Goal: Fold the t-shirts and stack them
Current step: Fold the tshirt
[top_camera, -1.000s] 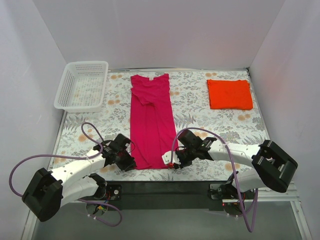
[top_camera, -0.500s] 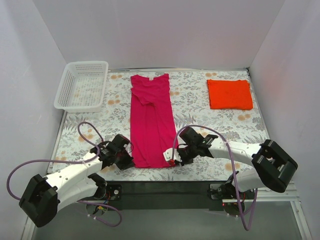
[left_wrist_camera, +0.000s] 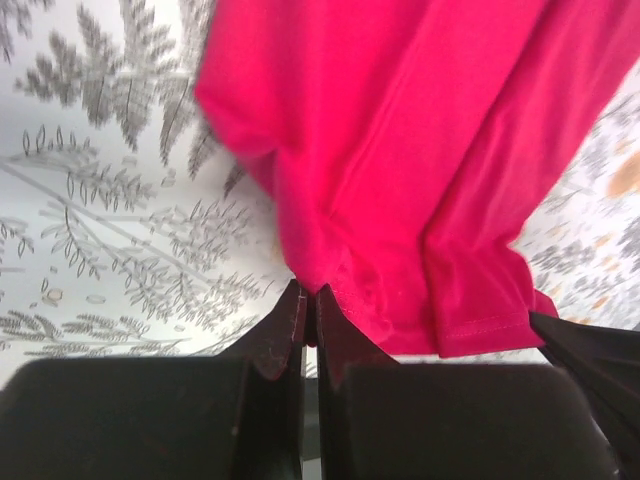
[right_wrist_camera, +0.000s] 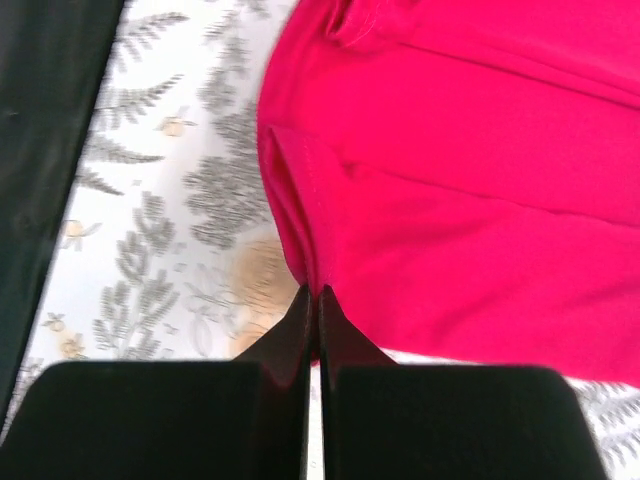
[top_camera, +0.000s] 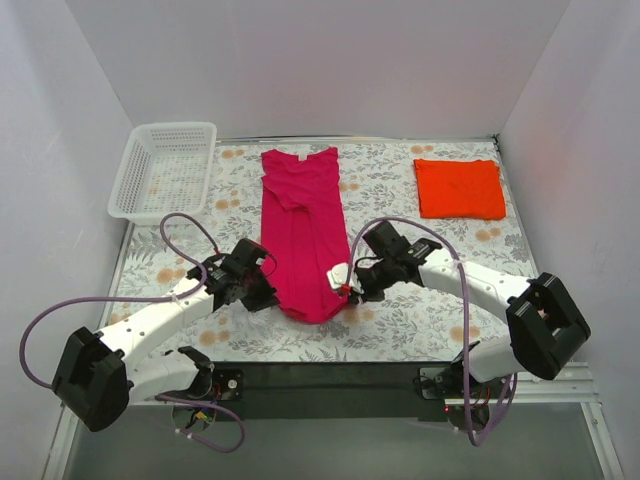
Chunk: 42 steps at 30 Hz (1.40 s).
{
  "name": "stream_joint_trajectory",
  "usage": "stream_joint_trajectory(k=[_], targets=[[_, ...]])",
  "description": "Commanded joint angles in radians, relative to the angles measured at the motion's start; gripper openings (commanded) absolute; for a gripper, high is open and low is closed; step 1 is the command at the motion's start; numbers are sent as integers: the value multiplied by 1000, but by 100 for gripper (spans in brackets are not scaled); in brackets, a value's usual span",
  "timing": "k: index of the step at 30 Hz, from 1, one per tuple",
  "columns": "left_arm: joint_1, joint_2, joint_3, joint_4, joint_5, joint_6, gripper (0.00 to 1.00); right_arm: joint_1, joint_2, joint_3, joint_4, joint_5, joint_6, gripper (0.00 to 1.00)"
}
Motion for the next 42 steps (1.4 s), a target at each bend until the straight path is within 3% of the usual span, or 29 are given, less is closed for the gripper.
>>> stream_joint_trajectory(k=[1, 6, 17, 27, 42], targets=[[74, 14, 68, 11, -47, 82, 0, -62, 44, 111, -24, -44, -1, 1], [237, 105, 117, 118, 25, 166, 0, -117, 163, 232, -24, -55, 31, 1], [392, 425, 378, 225, 125, 289, 0, -212, 435, 568, -24, -64, 138, 1], [447, 591, 511, 248, 159, 317, 0, -249, 596, 743, -22, -35, 220, 1], [466, 729, 695, 246, 193, 322, 0, -292, 699, 876, -8, -6, 298, 1]])
